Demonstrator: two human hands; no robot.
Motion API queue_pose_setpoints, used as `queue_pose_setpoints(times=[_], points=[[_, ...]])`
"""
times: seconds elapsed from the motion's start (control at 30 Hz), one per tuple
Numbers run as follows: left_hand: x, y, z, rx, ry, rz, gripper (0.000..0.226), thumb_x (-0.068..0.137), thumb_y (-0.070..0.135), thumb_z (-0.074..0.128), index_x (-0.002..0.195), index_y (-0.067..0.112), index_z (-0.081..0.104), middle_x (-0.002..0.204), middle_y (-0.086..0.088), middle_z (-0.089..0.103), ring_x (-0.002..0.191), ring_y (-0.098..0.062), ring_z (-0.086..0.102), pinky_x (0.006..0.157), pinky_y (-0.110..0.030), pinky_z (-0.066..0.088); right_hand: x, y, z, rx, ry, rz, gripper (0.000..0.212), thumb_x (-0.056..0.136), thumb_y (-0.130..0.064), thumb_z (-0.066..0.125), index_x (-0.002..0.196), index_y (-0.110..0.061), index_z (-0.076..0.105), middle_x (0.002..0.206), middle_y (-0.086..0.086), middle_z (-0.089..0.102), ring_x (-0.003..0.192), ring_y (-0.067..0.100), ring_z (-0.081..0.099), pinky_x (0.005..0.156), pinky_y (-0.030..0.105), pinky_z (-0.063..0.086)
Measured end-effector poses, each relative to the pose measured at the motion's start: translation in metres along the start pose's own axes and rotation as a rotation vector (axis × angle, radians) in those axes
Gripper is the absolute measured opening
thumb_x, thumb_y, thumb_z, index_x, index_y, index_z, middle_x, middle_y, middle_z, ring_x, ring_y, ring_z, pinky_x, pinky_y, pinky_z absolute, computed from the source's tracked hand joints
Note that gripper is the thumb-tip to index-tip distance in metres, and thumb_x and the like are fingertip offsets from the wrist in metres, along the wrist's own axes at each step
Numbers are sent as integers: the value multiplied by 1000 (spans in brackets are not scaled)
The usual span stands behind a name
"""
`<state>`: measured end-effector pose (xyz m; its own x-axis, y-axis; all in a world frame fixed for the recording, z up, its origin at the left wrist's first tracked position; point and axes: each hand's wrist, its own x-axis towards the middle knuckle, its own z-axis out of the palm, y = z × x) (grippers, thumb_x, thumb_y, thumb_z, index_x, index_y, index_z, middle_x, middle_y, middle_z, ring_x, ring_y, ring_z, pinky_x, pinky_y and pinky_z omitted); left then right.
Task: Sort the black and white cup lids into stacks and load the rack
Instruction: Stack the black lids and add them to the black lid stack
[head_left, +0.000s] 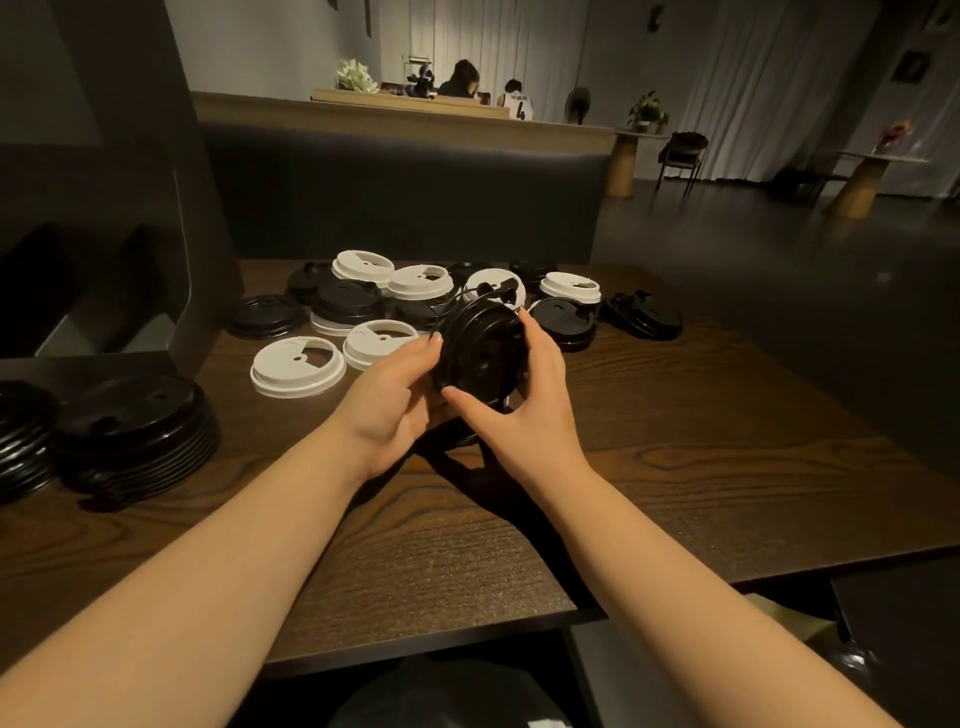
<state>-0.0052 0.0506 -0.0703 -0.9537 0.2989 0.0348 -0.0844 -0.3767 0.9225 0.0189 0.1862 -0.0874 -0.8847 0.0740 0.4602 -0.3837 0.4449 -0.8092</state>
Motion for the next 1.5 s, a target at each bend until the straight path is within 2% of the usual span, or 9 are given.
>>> queue_pose_setpoints(times=[0.2, 0.33, 0.4, 0.5, 0.63, 0.8, 1.07, 1.33, 1.5], points=[[-3, -2, -4, 92, 46, 10, 28, 102, 21, 39, 110, 20, 65, 120, -5, 66, 125, -21, 53, 112, -45, 33, -3, 0, -1, -37, -31, -52, 93, 75, -24, 80, 148, -18, 23, 145, -3, 29, 136, 5, 24, 114, 37, 31], [-7, 0, -1, 80, -19, 43, 30, 101, 16, 34, 100, 17, 64, 90, 1, 73, 95, -15, 66, 84, -31, 55, -2, 2, 0, -26, -68, -81, 94, 77, -21, 79, 150, -16, 20, 147, -3, 27, 123, -22, 18, 105, 1, 21], [-9, 2, -2, 49, -33, 52, 31, 101, 19, 33, 101, 17, 64, 90, 1, 74, 92, -13, 67, 80, -29, 56, -2, 4, -1, -22, -87, -95, 94, 77, -19, 78, 150, -17, 19, 144, -6, 25, 116, -34, 12, 98, -6, 17], [-13, 4, 2, 52, -89, 79, 31, 94, 31, 42, 108, 13, 62, 93, -2, 74, 94, -12, 69, 78, -25, 56, -1, 8, 0, -27, -79, -112, 94, 76, -18, 79, 150, -16, 21, 147, -2, 26, 117, -33, 11, 99, -5, 17], [-12, 0, 5, 184, 34, 155, 15, 90, 11, 56, 103, 14, 64, 82, -3, 75, 80, -13, 71, 64, -24, 56, -2, 2, -1, 56, -92, -74, 84, 78, -18, 77, 145, -24, 27, 144, -3, 28, 119, -27, 20, 95, -5, 24], [-11, 5, 2, 121, -12, 96, 18, 91, 10, 54, 107, 11, 63, 92, -4, 74, 85, -16, 72, 67, -26, 57, 3, -5, -8, 474, 30, 149, 46, 90, -18, 63, 132, -28, 46, 124, -7, 54, 117, 7, 53, 96, 21, 48], [-8, 5, -1, 284, 109, 160, 29, 83, 13, 68, 112, 18, 65, 105, -3, 72, 98, -16, 69, 76, -26, 55, 2, -5, -6, 482, 20, 219, 20, 92, -14, 60, 112, -15, 60, 97, -3, 65, 86, 1, 64, 70, 14, 51], [-4, 8, -8, 295, 122, 129, 26, 83, 10, 68, 109, 13, 65, 102, -7, 73, 95, -20, 70, 80, -32, 56, 2, -5, -5, 464, -30, 226, 18, 93, -14, 59, 110, -14, 62, 91, -4, 68, 83, 4, 66, 71, 16, 52], [12, 16, -25, 145, 280, 181, 14, 88, 9, 63, 100, 17, 65, 92, -1, 74, 92, -17, 70, 79, -31, 54, 37, 2, -17, 314, 174, 356, 19, 97, -19, 50, 106, -13, 65, 84, -8, 60, 75, -2, 55, 66, 13, 42]])
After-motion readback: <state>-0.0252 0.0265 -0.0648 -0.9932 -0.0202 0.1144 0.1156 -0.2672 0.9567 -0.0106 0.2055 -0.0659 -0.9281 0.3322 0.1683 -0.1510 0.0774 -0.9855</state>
